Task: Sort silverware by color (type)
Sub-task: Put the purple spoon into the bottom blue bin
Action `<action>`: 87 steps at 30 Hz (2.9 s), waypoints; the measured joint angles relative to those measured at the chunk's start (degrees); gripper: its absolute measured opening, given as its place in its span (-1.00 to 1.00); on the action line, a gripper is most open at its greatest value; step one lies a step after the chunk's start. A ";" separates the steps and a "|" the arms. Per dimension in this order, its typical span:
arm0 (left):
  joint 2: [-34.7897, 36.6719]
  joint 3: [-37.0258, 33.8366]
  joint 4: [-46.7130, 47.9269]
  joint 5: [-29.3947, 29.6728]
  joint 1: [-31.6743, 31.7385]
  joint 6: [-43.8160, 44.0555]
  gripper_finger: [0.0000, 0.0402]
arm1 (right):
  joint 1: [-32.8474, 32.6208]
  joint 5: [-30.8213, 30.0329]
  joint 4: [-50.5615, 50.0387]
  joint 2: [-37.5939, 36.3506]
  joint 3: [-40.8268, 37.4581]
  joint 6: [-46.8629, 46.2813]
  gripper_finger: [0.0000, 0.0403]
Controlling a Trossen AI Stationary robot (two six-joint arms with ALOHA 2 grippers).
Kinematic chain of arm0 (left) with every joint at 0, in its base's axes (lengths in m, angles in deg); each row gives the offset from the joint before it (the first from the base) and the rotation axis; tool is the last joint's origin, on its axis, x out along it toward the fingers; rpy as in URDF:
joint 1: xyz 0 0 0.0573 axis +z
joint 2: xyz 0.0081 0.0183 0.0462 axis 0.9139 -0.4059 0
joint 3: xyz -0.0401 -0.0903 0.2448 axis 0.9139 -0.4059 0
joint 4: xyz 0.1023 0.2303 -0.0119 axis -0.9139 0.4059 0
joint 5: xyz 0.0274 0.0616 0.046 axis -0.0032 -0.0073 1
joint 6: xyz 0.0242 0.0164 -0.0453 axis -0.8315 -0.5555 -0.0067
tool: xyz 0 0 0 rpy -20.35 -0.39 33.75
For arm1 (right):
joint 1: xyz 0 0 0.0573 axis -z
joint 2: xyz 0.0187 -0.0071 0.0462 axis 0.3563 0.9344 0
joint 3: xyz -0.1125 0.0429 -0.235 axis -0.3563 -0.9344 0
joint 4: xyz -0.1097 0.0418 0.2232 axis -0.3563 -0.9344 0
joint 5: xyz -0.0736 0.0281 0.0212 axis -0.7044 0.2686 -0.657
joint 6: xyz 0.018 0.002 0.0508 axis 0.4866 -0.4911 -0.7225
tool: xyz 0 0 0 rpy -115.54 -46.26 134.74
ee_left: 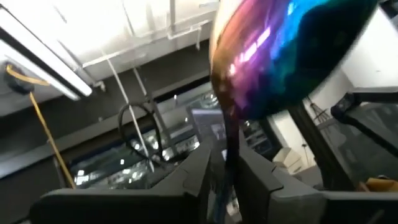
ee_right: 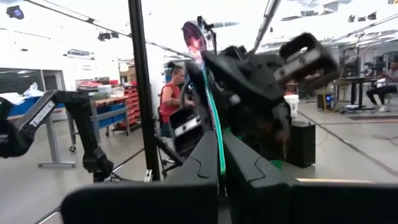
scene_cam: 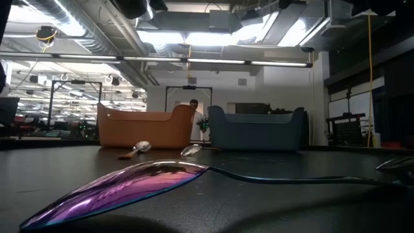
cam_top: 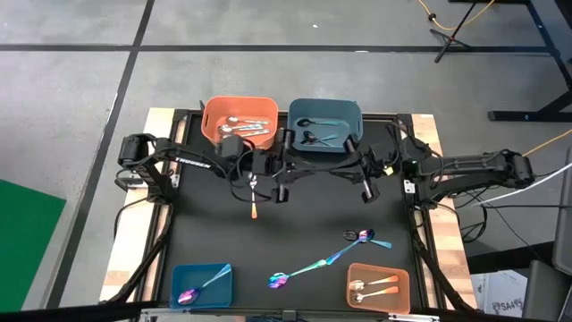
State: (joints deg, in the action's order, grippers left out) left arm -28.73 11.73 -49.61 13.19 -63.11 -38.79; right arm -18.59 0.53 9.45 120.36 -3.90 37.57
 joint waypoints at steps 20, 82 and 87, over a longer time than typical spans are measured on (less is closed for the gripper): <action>0.04 0.00 37.31 11.81 -0.44 12.39 -0.54 | 6.17 1.55 -12.15 -13.88 0.01 0.09 -1.00; 13.41 0.00 75.79 23.73 -5.24 36.12 -0.60 | 5.95 4.57 -42.60 20.50 18.67 -7.51 -1.00; 11.73 0.00 76.54 22.65 -5.24 36.13 -0.60 | 5.95 4.57 -42.62 20.91 18.67 -7.50 -1.00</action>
State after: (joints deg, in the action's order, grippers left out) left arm -17.00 11.73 26.93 35.84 -68.36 -2.67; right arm -12.64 5.10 -33.18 141.27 14.77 30.08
